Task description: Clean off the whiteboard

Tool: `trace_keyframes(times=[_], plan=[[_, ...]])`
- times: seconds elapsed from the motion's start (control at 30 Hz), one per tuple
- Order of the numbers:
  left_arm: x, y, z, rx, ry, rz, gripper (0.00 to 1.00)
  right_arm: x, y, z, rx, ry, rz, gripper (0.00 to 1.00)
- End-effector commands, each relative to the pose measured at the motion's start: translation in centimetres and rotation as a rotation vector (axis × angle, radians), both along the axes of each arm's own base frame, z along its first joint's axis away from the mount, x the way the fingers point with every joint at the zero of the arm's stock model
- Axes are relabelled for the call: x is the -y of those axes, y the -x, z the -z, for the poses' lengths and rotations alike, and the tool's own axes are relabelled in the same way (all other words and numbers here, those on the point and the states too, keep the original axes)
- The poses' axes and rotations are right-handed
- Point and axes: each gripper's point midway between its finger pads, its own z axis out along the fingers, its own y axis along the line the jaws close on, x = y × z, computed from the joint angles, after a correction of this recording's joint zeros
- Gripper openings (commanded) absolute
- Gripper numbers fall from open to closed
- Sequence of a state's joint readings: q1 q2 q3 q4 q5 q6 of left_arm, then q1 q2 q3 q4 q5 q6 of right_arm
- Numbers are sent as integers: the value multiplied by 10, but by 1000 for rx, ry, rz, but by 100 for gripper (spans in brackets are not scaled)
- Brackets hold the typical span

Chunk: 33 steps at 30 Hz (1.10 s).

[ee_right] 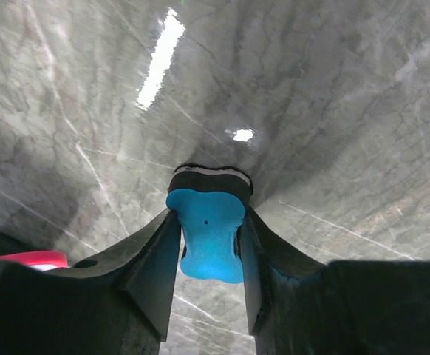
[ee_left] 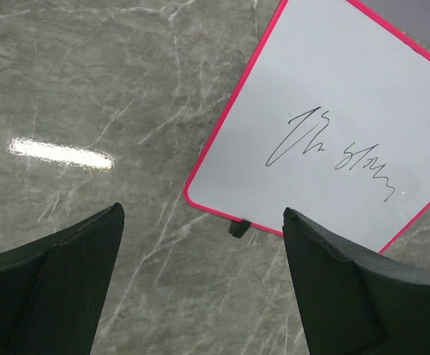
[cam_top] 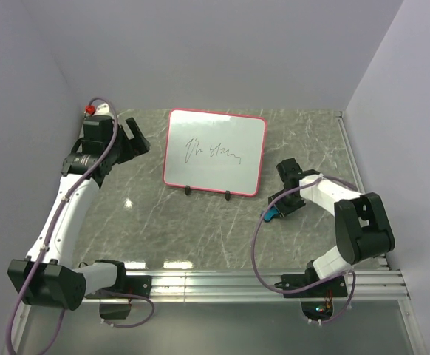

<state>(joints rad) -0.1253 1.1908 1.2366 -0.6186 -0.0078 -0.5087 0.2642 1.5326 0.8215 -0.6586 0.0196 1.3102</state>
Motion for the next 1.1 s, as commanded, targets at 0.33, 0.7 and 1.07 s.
trace_keyframes(times=[0.33, 0.7, 1.07], plan=[[32, -37, -20, 114, 185, 283, 95, 6, -34, -61, 186, 57, -76, 17], [52, -118, 8, 231, 350, 538, 95, 28, -21, -121, 365, -5, -70, 10], [69, -195, 51, 180, 555, 655, 94, 93, 17, -158, 447, 136, -13, 4]])
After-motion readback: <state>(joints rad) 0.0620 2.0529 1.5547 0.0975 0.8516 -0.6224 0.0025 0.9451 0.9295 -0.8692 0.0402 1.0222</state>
